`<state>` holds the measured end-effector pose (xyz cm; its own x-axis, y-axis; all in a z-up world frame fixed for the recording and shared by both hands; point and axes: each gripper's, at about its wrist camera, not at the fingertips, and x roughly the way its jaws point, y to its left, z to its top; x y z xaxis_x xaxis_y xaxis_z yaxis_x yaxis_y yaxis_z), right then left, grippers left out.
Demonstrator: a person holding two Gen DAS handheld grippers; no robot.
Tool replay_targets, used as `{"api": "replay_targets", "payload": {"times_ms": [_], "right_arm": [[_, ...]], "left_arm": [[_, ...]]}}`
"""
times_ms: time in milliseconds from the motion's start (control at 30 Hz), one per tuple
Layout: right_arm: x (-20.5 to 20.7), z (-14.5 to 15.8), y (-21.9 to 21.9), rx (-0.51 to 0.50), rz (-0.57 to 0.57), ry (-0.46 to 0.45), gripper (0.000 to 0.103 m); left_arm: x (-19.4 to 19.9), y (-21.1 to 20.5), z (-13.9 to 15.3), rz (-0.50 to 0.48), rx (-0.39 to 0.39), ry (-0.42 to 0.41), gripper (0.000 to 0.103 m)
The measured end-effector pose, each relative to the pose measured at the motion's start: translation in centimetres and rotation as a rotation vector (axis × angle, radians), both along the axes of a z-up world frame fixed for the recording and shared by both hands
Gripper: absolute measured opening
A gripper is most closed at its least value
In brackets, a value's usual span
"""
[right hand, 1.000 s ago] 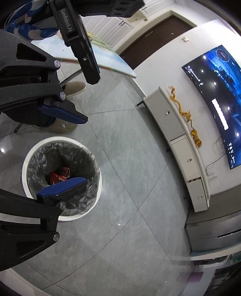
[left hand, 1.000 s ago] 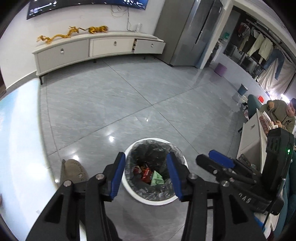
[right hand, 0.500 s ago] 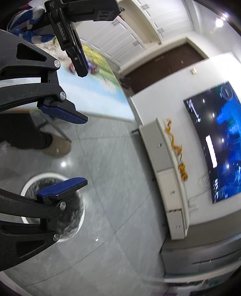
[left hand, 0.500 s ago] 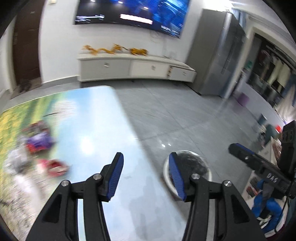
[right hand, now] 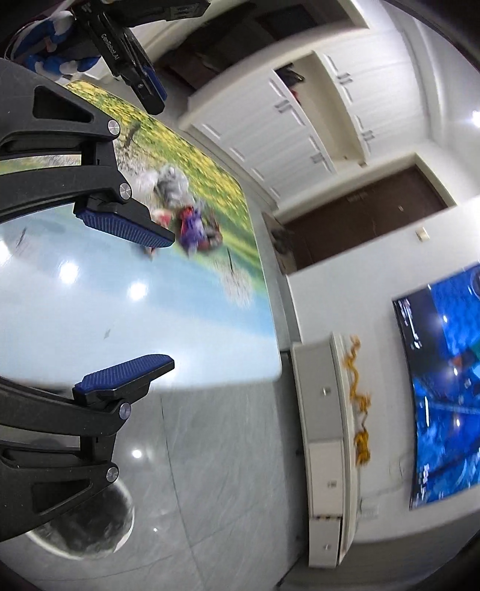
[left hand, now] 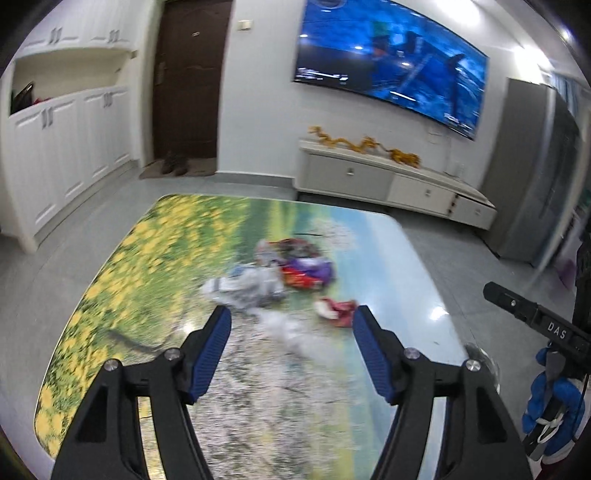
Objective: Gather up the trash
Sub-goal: 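Move both tools back over the remaining trash on the table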
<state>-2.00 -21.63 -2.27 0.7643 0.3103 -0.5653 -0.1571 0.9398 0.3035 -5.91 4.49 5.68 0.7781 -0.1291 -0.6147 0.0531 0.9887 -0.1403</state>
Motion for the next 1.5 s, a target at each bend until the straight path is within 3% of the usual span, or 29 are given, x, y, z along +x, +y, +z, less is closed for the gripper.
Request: {"api": "replay_targets", "payload": {"times_ms": [467,1167,1500], "right_arm": [[5.3,-3.2,6.6,-0.106,0.183,0.058,0.062],[9.6,-6.9,9.7,-0.229,0.342,0.098,0.068],[11.8,-8.5,10.7,-0.209,0.402,0.156,0.07]], "left_arm": [[3.3,1.9,-3.2,0.056,-0.016,0.076,0.067],[8.1,1.5,-7.8,0.048,-0.056,0.166,0.07],[8.5,1.3,-9.2,0.011,-0.045,0.188,0.07]]}}
